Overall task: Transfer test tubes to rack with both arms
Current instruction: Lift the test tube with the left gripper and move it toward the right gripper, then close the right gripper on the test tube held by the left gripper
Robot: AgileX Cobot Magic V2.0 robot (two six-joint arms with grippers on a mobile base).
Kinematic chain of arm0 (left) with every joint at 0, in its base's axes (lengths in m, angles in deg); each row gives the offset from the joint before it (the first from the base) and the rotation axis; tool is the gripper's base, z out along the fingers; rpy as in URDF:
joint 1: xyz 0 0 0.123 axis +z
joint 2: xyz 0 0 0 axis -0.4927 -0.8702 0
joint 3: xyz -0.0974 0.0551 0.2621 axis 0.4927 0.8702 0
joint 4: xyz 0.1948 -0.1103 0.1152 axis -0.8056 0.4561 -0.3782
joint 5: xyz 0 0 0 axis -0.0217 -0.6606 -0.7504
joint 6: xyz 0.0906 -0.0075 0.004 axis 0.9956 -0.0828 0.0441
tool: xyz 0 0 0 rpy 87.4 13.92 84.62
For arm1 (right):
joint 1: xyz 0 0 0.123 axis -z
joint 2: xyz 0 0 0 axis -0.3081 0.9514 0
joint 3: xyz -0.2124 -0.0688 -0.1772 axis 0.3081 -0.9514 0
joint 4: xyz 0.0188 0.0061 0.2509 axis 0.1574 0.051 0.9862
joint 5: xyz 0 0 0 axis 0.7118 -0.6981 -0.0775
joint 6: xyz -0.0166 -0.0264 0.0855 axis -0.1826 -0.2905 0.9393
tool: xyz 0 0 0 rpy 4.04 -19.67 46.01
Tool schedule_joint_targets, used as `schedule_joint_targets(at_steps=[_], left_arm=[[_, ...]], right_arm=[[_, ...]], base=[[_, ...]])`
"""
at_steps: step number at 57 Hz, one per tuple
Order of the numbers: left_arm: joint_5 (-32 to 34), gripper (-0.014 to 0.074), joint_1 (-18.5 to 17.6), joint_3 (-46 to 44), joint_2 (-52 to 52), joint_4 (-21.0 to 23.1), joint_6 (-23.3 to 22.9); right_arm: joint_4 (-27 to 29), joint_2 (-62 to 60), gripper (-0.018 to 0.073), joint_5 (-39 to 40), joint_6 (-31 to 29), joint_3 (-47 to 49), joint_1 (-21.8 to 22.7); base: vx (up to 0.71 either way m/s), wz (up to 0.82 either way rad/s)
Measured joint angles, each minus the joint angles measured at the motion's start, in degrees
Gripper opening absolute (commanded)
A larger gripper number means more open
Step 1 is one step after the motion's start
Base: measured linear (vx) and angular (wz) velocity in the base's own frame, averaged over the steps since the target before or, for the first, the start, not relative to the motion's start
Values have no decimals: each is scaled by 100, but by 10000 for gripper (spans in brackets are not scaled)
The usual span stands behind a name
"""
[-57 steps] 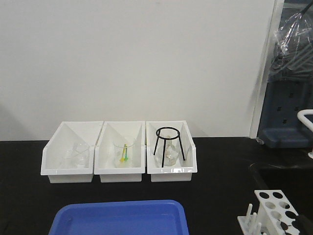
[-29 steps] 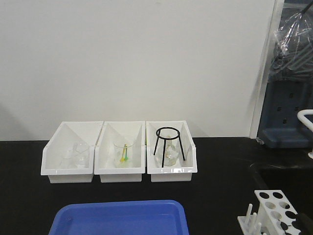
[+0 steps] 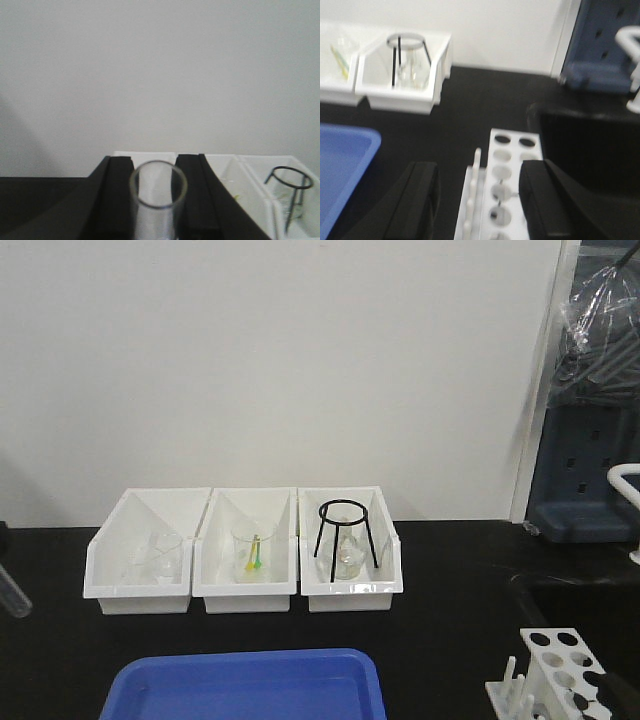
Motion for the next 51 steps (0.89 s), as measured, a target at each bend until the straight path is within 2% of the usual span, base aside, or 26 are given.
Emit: schedule_joint_targets(at_steps=[7, 19, 32, 36, 42, 51], left_arm=[[352, -4, -530, 0, -430, -303, -829], [1343, -4, -1209, 0, -1416, -968, -2398], [2614, -4, -1412, 0, -2495, -2280, -4327], [2920, -4, -1412, 0, -2743, -2650, -4651], [3241, -4, -1412, 0, -2985, -2959, -4862], [3632, -4, -1412, 0, -3037, -3053, -4909]], right_arm=[[0, 493, 427, -610, -190, 548, -479], [6, 1360, 427, -938, -519, 1477, -1481], [8, 2376, 443, -1740, -539, 2566, -2266], [13, 2633, 456, -1879, -568, 2922, -2464], [19, 3074, 487, -2042, -707, 3380, -2792], [38, 3832, 527, -2347, -981, 4005, -3201]], base=[[0, 0], [0, 0], [0, 0], [0, 0], [0, 0], [0, 0]])
